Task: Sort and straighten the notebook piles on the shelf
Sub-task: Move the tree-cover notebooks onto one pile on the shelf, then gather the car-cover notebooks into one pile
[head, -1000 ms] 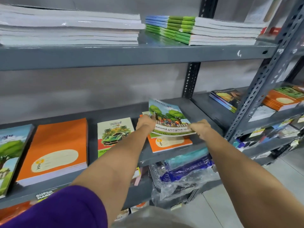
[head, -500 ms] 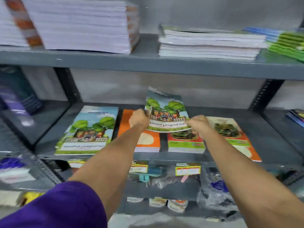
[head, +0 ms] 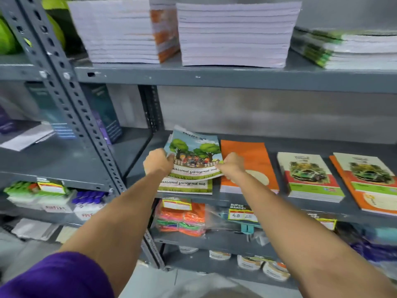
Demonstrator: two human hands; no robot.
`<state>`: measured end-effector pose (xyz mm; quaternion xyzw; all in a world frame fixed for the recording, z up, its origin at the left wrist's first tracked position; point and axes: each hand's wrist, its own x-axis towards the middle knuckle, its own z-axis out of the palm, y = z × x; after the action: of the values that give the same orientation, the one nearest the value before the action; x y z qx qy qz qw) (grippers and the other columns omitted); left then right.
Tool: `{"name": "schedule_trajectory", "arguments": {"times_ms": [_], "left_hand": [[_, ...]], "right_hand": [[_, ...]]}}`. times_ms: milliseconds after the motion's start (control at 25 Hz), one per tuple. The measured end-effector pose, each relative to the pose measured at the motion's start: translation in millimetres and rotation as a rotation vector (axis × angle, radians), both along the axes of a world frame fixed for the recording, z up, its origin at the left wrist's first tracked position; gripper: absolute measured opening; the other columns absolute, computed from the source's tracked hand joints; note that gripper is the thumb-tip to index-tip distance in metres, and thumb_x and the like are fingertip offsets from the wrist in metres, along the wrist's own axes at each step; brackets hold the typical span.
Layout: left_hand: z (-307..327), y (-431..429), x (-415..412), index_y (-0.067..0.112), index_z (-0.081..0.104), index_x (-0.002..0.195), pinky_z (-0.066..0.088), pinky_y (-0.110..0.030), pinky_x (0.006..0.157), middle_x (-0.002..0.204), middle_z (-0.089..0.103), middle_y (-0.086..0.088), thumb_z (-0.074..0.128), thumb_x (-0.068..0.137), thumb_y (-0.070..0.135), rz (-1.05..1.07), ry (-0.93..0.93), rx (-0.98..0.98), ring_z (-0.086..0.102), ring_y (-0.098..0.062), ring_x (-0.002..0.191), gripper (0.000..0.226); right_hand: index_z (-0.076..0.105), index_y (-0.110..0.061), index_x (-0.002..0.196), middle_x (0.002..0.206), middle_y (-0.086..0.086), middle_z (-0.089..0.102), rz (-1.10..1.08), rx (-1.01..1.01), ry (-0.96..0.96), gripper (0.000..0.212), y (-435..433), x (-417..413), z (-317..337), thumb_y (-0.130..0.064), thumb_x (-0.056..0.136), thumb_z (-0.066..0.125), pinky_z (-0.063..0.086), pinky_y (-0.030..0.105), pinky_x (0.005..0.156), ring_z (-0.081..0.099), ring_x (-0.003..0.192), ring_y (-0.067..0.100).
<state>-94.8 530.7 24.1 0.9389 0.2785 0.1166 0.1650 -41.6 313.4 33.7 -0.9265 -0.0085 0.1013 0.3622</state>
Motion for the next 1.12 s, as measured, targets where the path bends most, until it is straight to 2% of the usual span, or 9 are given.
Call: {"name": "schedule_trajectory", "arguments": {"times_ms": [80, 200, 320, 440, 560, 680, 760, 1080, 1120], "left_hand": [[-2, 14, -5, 0.008, 0.064, 0.089, 0.049, -0.035, 0.067, 0.09, 0.068, -0.012, 0.055, 0.091, 0.044, -0.002, 0.034, 0.018, 0.066, -0.034, 0.086, 0.037], [-13, 22, -13, 0.008, 0.064, 0.091, 0.047, -0.033, 0.064, 0.091, 0.069, -0.011, 0.052, 0.092, 0.047, -0.042, 0.125, 0.097, 0.067, -0.032, 0.084, 0.04], [-22, 26, -20, 0.009, 0.064, 0.093, 0.048, -0.032, 0.063, 0.089, 0.068, -0.009, 0.053, 0.092, 0.049, -0.065, 0.187, 0.121, 0.067, -0.029, 0.081, 0.041], [-11, 25, -19, 0.01, 0.061, 0.086, 0.048, -0.03, 0.06, 0.078, 0.061, -0.005, 0.062, 0.086, 0.049, -0.067, 0.221, 0.207, 0.061, -0.025, 0.07, 0.039], [3, 14, -9, 0.009, 0.06, 0.084, 0.045, -0.029, 0.057, 0.075, 0.058, -0.003, 0.066, 0.084, 0.045, -0.089, 0.198, 0.187, 0.057, -0.024, 0.068, 0.036], [12, -10, 4, 0.013, 0.066, 0.099, 0.051, -0.031, 0.062, 0.091, 0.066, -0.005, 0.062, 0.086, 0.043, -0.149, 0.164, 0.126, 0.065, -0.026, 0.081, 0.033], [16, -35, 13, 0.017, 0.065, 0.105, 0.055, -0.034, 0.071, 0.099, 0.069, -0.005, 0.059, 0.088, 0.045, -0.196, 0.135, 0.08, 0.067, -0.027, 0.09, 0.033], [6, -148, 57, 0.022, 0.072, 0.099, 0.056, -0.033, 0.079, 0.105, 0.072, -0.001, 0.06, 0.085, 0.049, -0.361, 0.084, 0.006, 0.068, -0.026, 0.099, 0.033], [5, -192, 71, 0.021, 0.073, 0.1, 0.056, -0.034, 0.081, 0.107, 0.072, -0.002, 0.06, 0.084, 0.049, -0.414, 0.067, 0.002, 0.068, -0.027, 0.101, 0.035]], "right_hand": [[0.061, -0.007, 0.085, 0.087, 0.011, 0.063, 0.018, -0.085, -0.033, 0.019, 19, -9, -4, -0.023, 0.085, 0.071, 0.039, 0.029, 0.053, 0.058, 0.078, 0.024], [0.064, -0.003, 0.101, 0.104, 0.013, 0.067, 0.015, -0.196, -0.048, 0.024, 33, -22, -18, -0.023, 0.087, 0.069, 0.046, 0.029, 0.064, 0.064, 0.095, 0.028], [0.065, -0.004, 0.1, 0.105, 0.012, 0.068, -0.008, -0.251, -0.086, 0.029, 36, -33, -25, -0.028, 0.085, 0.072, 0.052, 0.031, 0.069, 0.066, 0.097, 0.029], [0.063, -0.006, 0.098, 0.102, 0.01, 0.067, -0.003, -0.257, -0.116, 0.035, 34, -35, -18, -0.033, 0.081, 0.076, 0.044, 0.03, 0.064, 0.065, 0.097, 0.028], [0.054, -0.01, 0.083, 0.1, 0.012, 0.067, -0.019, -0.194, -0.143, 0.033, 24, -32, -7, -0.037, 0.082, 0.074, 0.047, 0.033, 0.065, 0.065, 0.093, 0.029], [0.055, -0.007, 0.075, 0.101, 0.015, 0.069, -0.081, -0.209, -0.162, 0.034, -4, -22, 3, -0.036, 0.088, 0.066, 0.042, 0.03, 0.064, 0.063, 0.089, 0.029], [0.064, -0.004, 0.089, 0.105, 0.015, 0.069, -0.141, -0.233, -0.172, 0.032, -31, -14, 7, -0.035, 0.09, 0.064, 0.042, 0.029, 0.064, 0.066, 0.095, 0.03], [0.067, -0.008, 0.107, 0.115, 0.012, 0.069, -0.312, -0.346, -0.161, 0.028, -155, 5, 0, -0.028, 0.086, 0.063, 0.053, 0.035, 0.082, 0.064, 0.109, 0.032], [0.068, -0.008, 0.106, 0.113, 0.012, 0.07, -0.366, -0.364, -0.158, 0.027, -197, 11, 0, -0.026, 0.086, 0.063, 0.054, 0.035, 0.081, 0.065, 0.108, 0.032]]}}
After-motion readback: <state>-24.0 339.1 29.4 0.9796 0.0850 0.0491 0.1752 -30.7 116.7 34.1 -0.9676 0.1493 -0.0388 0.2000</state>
